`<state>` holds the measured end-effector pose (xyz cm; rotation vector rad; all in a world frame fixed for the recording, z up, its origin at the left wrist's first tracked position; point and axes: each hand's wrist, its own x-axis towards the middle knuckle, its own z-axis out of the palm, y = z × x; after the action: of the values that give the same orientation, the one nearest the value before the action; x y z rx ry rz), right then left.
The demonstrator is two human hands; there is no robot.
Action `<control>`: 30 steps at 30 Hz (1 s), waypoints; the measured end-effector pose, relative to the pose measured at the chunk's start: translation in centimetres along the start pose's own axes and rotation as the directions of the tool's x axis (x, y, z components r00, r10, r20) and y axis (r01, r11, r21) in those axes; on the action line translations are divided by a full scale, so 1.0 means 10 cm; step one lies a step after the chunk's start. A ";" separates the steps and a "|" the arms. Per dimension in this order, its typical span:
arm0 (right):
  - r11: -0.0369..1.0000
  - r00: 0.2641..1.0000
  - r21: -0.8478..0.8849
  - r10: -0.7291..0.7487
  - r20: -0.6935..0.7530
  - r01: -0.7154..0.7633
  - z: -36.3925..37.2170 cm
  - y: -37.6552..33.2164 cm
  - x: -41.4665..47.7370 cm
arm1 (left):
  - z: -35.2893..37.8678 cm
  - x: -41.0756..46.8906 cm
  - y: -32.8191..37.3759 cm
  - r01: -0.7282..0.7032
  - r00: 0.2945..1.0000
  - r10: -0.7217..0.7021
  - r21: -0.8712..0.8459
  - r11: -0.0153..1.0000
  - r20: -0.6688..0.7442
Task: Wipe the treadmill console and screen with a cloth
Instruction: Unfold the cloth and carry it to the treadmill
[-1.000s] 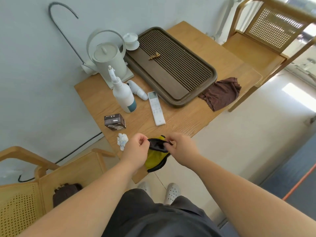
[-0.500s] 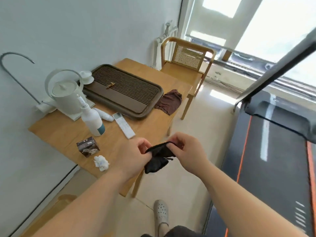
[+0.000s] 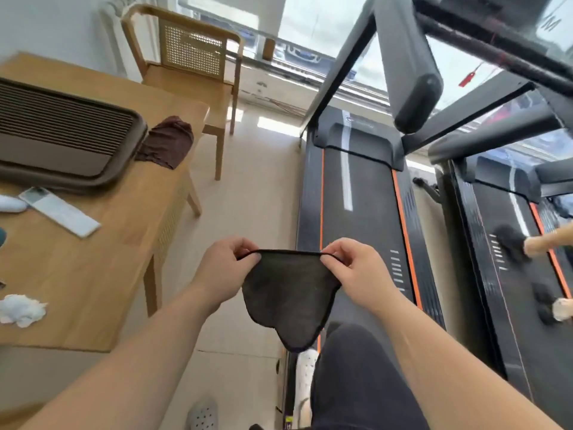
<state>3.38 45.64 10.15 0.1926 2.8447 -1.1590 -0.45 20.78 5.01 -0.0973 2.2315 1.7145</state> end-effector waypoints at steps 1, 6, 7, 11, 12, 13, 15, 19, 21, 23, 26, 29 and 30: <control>1.000 0.999 0.004 0.026 -0.026 -0.026 -0.10 0.14 -0.03 | 0.15 0.04 0.05 -0.006 1.000 0.006 -0.013 1.000 0.020; 0.989 0.986 0.058 0.140 -0.091 -0.135 -0.48 0.83 0.01 | 0.85 0.28 0.25 -0.001 0.993 -0.002 0.029 1.000 0.121; 0.986 0.983 0.070 0.157 -0.099 -0.151 -0.55 0.97 0.04 | 1.00 0.35 0.28 0.011 0.991 -0.017 0.045 0.999 0.133; 0.967 0.970 0.144 0.224 -0.094 -0.209 -0.89 1.61 0.25 | 1.67 0.67 0.43 0.043 0.986 -0.068 0.160 0.986 0.151; 0.963 0.967 0.157 0.235 -0.096 -0.219 -1.00 1.78 0.34 | 1.86 0.77 0.49 0.043 0.984 -0.075 0.197 0.979 0.160; 0.958 0.963 0.174 0.247 -0.104 -0.227 -1.13 1.96 0.42 | 2.07 0.87 0.56 0.040 0.982 -0.081 0.231 0.972 0.170; 0.948 0.957 0.218 0.263 -0.126 -0.232 -1.45 2.32 0.61 | 2.52 1.06 0.77 0.026 0.979 -0.081 0.280 0.960 0.187; 0.910 0.945 0.316 0.313 -0.095 -0.269 -2.27 2.84 0.97 | 3.42 1.30 1.51 0.031 0.990 -0.080 0.386 0.922 0.113; 0.895 0.940 0.332 0.336 -0.064 -0.298 -2.76 2.95 1.08 | 3.80 1.38 1.98 0.012 0.994 -0.058 0.449 0.894 0.090; 0.891 0.941 0.335 0.337 -0.032 -0.307 -3.25 2.97 1.21 | 4.06 1.47 2.45 -0.057 0.995 0.003 0.543 0.838 0.098; 0.900 0.946 0.329 0.319 -0.053 -0.285 -3.93 2.87 1.45 | 4.29 1.59 3.09 -0.193 0.981 0.120 0.674 0.713 0.154; 0.909 0.953 0.332 0.294 -0.079 -0.253 -4.50 2.74 1.70 | 4.38 1.75 3.61 -0.226 0.974 0.178 0.664 0.713 0.141; 0.914 0.957 0.327 0.279 -0.074 -0.241 -4.65 2.69 1.80 | 4.39 1.81 3.75 -0.219 0.975 0.181 0.656 0.723 0.125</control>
<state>-11.19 98.90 22.85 0.6585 2.5984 -1.5759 -17.55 75.38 24.60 0.3692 2.7466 0.8692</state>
